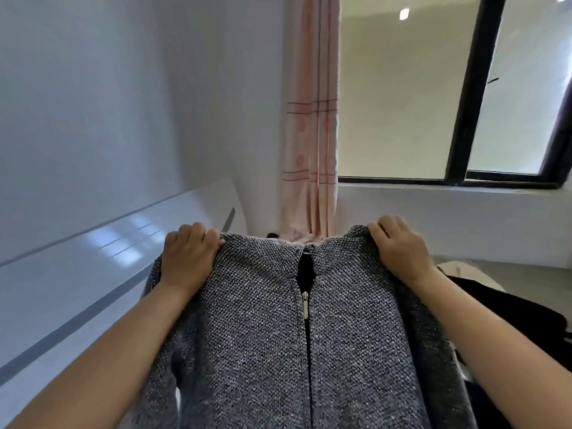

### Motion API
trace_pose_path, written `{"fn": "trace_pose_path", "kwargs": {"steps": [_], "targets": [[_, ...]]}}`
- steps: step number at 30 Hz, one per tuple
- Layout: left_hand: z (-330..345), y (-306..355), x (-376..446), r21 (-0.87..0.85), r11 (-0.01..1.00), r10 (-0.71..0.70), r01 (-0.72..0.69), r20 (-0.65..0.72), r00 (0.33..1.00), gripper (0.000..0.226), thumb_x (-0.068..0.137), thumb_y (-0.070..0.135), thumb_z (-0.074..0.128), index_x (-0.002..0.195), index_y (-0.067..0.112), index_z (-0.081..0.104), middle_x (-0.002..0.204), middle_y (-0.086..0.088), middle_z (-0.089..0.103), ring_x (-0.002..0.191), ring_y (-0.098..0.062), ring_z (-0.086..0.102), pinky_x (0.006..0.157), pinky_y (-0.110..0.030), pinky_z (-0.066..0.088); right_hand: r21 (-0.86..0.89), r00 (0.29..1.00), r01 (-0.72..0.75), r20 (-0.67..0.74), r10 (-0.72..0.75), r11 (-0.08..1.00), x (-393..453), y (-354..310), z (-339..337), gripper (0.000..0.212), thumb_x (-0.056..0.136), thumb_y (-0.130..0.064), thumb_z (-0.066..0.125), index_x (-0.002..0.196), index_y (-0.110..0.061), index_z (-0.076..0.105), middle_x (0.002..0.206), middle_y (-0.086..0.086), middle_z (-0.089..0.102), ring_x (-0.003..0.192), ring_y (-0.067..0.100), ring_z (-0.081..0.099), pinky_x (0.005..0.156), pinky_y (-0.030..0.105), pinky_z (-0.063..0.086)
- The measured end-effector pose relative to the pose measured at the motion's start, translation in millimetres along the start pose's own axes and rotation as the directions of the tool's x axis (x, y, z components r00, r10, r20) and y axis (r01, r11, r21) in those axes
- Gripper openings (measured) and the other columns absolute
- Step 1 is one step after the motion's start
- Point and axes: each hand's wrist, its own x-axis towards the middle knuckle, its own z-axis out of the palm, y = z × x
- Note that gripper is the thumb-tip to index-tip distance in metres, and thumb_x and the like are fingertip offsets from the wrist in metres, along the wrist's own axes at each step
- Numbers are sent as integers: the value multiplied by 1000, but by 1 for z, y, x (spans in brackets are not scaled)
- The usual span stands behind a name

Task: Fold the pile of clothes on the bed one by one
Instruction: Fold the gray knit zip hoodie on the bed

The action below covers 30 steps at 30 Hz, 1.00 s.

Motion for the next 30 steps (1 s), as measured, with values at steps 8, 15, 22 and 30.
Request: {"fn": "trace_pose_path", "kwargs": {"steps": [8, 15, 22, 30], "targets": [[207, 73, -94, 137, 987, -162, 87, 860, 484, 58, 97, 34, 32, 145, 24, 1, 153, -11, -5, 140, -31, -9, 111, -51, -4, -3, 559, -173, 823, 101, 985, -93, -62, 236, 55, 95, -18, 37, 145, -16, 14, 155, 7, -2, 142, 26, -9, 113, 47, 4], [219, 151, -301, 35, 990, -29, 138, 998, -49, 59, 97, 37, 32, 146, 20, 5, 155, -10, 0, 141, -30, -4, 114, -44, 5, -52, 17, -348, 998, 62, 936, -312, -124, 247, 47, 99, -32, 32, 143, -17, 22, 154, 4, 11, 142, 23, 2, 113, 46, 13], [191, 168, -431, -116, 982, 164, 146, 910, -380, 95, 81, 67, 42, 146, 20, -10, 153, -11, -17, 140, -29, -14, 112, -51, 4, -359, -77, -499, 925, 373, 788, -402, -172, 218, 73, 87, -60, 38, 144, -15, 28, 151, 18, 20, 129, 38, 31, 98, 50, 27], [168, 158, -474, -386, 907, 398, 166, 916, -45, 53, 81, 28, 66, 128, 9, 50, 143, -23, 34, 134, -36, 31, 105, -53, 27, -69, 223, -521, 951, 213, 851, -420, -227, 184, 74, 72, -48, 69, 131, -9, 49, 133, 28, 45, 121, 50, 42, 97, 65, 24]]}}
